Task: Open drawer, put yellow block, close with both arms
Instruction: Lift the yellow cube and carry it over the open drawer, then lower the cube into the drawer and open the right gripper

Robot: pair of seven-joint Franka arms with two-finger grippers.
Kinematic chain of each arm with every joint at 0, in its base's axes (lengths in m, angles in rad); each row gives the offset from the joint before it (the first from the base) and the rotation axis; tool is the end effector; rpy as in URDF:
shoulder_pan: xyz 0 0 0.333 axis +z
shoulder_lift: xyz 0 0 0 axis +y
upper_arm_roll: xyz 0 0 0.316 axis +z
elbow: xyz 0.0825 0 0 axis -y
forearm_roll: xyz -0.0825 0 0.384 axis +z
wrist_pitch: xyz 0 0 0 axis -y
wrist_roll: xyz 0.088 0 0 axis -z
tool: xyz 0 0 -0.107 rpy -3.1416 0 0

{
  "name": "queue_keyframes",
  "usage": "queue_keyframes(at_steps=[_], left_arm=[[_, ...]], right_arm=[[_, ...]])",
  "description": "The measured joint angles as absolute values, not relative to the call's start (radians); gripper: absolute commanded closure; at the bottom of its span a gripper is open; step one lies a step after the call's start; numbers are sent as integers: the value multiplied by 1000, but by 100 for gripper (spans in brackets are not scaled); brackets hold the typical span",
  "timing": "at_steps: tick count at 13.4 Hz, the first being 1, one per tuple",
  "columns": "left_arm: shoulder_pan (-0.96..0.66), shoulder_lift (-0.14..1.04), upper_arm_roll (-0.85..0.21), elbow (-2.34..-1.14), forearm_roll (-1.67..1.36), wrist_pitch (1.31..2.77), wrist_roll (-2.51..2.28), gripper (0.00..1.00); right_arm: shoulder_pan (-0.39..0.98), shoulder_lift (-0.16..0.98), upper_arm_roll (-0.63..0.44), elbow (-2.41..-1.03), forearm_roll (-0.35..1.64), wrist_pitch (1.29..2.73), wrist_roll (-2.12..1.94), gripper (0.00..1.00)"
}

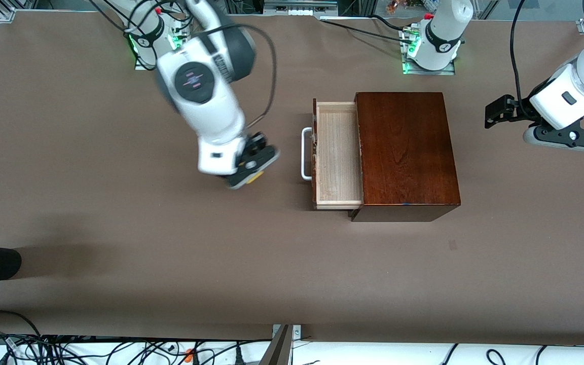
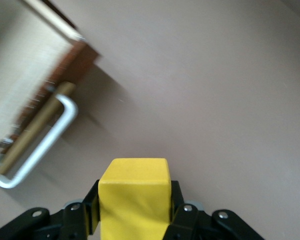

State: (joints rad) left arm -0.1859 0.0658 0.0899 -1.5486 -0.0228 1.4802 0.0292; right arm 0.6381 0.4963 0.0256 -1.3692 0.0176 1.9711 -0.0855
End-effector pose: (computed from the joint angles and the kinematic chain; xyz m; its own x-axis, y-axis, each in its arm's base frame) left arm 0.5602 -0.0582 0.5909 0.9831 -0.1255 -0.1330 -0.1238 -0.9921 0.0208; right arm 0.5633 0.4375 0.4420 0.7353 0.6692 0.1075 0.6746 -0.7380 -0.0199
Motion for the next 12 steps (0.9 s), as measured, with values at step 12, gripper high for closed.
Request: queue_keyframes(at_steps=[12], left_arm=[[-186, 66, 90, -1549, -23, 1480, 29, 0]], right_arm=[[889, 693, 31, -1126, -96, 2016, -286, 91]])
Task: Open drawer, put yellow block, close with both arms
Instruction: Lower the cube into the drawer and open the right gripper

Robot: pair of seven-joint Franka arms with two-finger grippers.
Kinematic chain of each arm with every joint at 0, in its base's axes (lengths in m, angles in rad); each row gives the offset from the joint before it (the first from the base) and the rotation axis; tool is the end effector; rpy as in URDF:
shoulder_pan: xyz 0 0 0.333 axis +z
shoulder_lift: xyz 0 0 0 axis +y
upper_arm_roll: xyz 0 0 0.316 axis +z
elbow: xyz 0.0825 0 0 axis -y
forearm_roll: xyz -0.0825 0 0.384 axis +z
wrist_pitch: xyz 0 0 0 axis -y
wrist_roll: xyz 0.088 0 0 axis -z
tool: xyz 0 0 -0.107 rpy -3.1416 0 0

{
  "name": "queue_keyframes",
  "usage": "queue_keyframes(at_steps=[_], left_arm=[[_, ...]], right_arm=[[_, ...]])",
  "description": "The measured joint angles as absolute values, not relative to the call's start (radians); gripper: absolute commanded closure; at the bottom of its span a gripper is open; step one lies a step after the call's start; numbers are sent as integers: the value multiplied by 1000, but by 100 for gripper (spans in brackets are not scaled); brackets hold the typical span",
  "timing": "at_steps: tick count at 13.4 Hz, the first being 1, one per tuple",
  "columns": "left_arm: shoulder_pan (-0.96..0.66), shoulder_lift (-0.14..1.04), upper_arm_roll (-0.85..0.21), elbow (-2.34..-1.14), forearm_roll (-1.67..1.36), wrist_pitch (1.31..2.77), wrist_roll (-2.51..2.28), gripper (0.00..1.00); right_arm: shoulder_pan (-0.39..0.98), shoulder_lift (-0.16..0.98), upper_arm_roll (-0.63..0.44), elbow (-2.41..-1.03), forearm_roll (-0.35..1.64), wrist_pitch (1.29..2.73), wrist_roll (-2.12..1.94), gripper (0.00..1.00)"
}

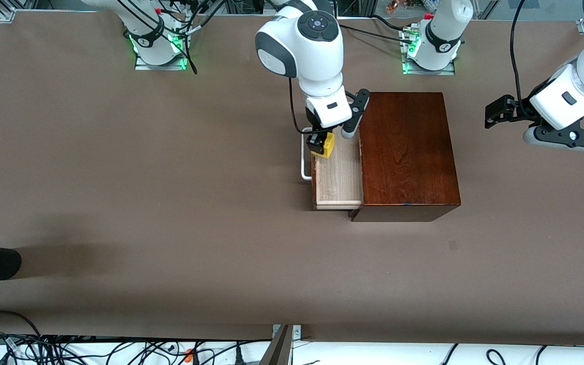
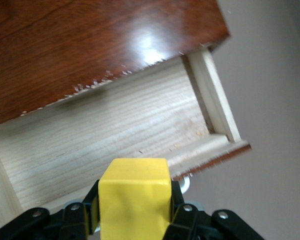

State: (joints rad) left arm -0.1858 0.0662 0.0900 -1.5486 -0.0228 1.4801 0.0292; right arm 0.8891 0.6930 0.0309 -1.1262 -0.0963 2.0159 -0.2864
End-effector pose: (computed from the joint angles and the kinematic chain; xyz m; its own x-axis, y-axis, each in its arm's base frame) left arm 0.5603 -0.0581 0.5907 0.9831 -0.1253 -0.1335 -0.1236 -0.9921 0.0207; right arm 0.4737 0.6009 0.4215 0.3195 0.9330 0.1658 0.9315 -0.3413 0.1255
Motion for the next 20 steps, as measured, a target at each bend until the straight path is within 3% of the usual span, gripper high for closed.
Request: queue_keyframes(at_steps=[14, 20], left_arm=[[-193, 67, 86, -1548, -23, 1481, 29, 0], [-194, 67, 86, -1548, -23, 1481, 29, 0]], right_arm=[[938, 800, 65, -1124, -106, 2067, -480, 89], [932, 809, 57, -1137, -108, 2059, -483, 81]])
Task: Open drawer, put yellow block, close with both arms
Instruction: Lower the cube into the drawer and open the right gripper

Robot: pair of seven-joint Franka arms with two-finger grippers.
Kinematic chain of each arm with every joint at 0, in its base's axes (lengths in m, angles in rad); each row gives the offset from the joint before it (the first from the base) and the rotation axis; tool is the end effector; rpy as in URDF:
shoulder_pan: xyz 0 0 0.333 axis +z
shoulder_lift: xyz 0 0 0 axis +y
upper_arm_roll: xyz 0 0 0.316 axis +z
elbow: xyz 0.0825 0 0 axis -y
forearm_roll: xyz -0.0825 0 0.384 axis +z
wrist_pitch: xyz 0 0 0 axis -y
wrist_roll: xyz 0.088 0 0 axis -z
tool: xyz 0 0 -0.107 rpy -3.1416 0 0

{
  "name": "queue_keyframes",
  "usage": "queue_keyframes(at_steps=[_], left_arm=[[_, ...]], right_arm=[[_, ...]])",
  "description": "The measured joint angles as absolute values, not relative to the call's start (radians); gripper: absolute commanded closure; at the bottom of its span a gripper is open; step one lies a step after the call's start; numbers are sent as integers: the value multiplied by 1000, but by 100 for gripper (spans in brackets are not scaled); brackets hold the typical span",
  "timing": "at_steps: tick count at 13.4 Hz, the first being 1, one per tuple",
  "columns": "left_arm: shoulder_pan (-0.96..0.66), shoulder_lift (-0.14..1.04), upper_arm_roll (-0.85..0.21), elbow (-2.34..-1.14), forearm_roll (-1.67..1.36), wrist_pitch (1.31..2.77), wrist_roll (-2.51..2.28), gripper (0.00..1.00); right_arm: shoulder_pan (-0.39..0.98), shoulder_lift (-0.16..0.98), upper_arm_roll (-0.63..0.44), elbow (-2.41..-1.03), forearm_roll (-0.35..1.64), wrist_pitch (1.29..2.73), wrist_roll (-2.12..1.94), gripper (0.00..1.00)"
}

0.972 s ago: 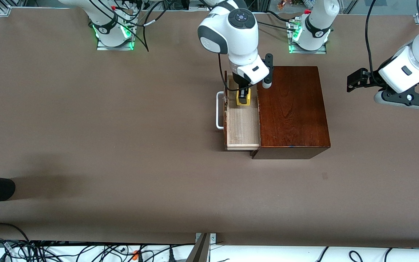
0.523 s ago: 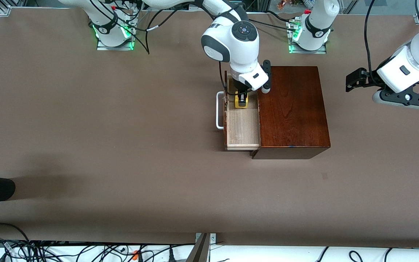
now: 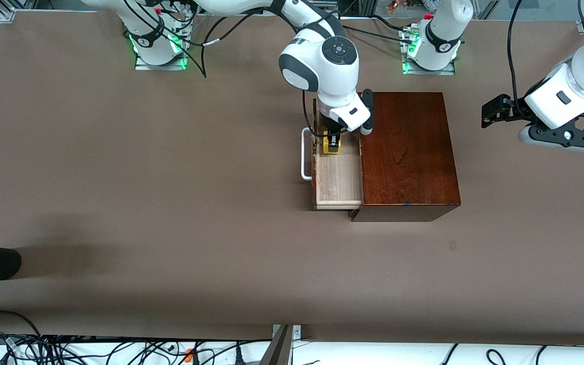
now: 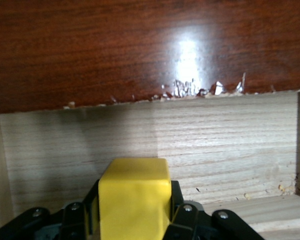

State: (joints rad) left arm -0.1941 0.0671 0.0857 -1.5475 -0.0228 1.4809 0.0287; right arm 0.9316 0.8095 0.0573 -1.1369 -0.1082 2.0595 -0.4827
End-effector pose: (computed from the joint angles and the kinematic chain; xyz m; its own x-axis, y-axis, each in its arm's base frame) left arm 0.5599 -0.0652 0.5907 0.9816 -0.1372 -0.1325 -0.1356 -0.9905 0.0209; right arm 0.4408 0.6348 0.3315 0.0699 0.9949 0.0727 0.9915 -0.0773 0.1049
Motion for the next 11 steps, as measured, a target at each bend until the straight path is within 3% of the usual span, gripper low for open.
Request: queue_keyframes(at_steps=[2, 3, 4, 8, 11], left_arm=[[-194, 67, 86, -1547, -23, 1481, 29, 0], [-194, 67, 86, -1547, -23, 1481, 29, 0], [-194, 67, 86, -1547, -23, 1481, 29, 0], [-194, 67, 86, -1547, -23, 1483, 29, 0], [-194, 67, 86, -1547, -23, 1484, 28, 0]], right_arm=[[932, 810, 57, -1142, -108, 2059, -483, 62], [932, 810, 57, -1145, -108, 2059, -483, 20], [931, 810, 56, -1146, -108, 2059, -483, 0], [924, 799, 54, -1136, -104, 2049, -479, 0], [921, 755, 51, -1083, -79, 1959, -449, 0]])
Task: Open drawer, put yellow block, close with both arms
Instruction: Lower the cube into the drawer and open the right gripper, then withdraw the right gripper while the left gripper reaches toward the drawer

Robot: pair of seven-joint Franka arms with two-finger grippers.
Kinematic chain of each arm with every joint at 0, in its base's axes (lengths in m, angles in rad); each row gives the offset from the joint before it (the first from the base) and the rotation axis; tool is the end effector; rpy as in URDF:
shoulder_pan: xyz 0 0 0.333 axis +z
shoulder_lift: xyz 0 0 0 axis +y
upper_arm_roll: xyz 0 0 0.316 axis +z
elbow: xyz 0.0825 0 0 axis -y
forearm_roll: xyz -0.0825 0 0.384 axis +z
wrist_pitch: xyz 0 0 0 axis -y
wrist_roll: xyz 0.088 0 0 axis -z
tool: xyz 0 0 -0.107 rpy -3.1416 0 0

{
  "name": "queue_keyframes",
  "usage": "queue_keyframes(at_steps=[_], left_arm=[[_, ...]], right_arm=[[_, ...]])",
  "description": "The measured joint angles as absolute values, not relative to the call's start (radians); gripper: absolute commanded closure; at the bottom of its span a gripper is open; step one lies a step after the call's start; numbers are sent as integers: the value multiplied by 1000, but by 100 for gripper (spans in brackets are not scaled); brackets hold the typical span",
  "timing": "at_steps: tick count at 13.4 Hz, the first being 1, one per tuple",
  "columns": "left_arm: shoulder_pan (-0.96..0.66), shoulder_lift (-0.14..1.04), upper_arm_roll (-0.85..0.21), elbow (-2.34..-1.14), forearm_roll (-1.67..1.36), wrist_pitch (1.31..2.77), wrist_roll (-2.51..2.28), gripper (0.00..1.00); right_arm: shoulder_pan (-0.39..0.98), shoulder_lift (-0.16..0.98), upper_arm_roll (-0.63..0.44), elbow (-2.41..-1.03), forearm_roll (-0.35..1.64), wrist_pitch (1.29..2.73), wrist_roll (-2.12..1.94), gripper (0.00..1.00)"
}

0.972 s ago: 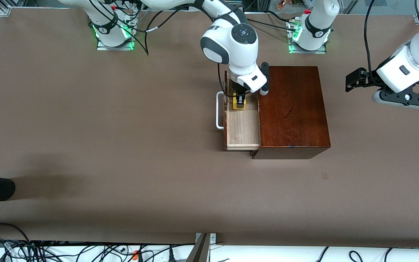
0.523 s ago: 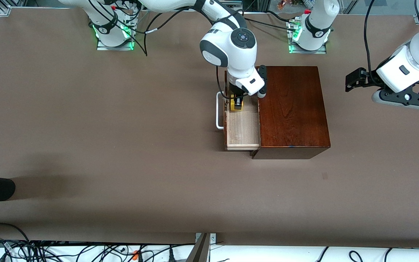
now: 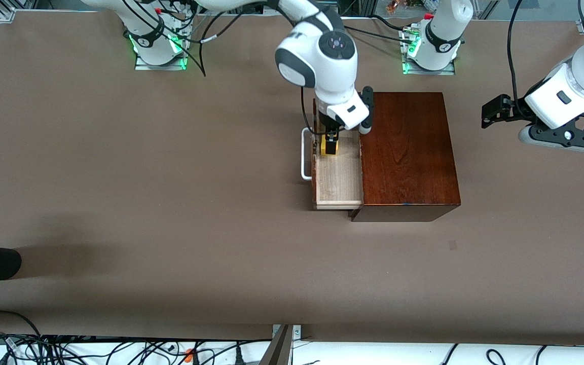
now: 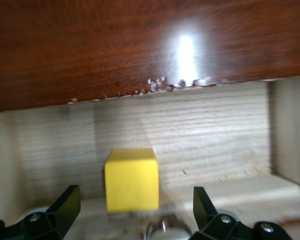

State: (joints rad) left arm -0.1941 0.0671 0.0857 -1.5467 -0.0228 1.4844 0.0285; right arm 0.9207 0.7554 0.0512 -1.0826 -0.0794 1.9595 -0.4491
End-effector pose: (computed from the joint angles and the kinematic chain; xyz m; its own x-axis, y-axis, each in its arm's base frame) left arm 0.5603 -0.0652 0.5914 0.9822 -0.1370 -0.1282 -0.1354 -0.9906 0.0207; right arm 0.4483 0.6251 0.3896 0.1351 0.9866 0.0916 0.9856 -0.1433 0.0902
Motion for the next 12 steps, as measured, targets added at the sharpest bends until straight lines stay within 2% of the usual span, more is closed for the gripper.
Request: queue_keyframes(at_steps=[4, 8, 12], left_arm=[[-194, 69, 86, -1547, -23, 1485, 28, 0], [-194, 71, 86, -1547, -23, 1486, 28, 0], [-193, 71, 87, -1546, -22, 1487, 27, 0]], right_arm=[[877, 619, 47, -1033, -77, 1800, -348, 0], [706, 472, 24, -1029, -22, 1757, -336, 0], [644, 366, -101, -1032, 59, 1604, -295, 0]])
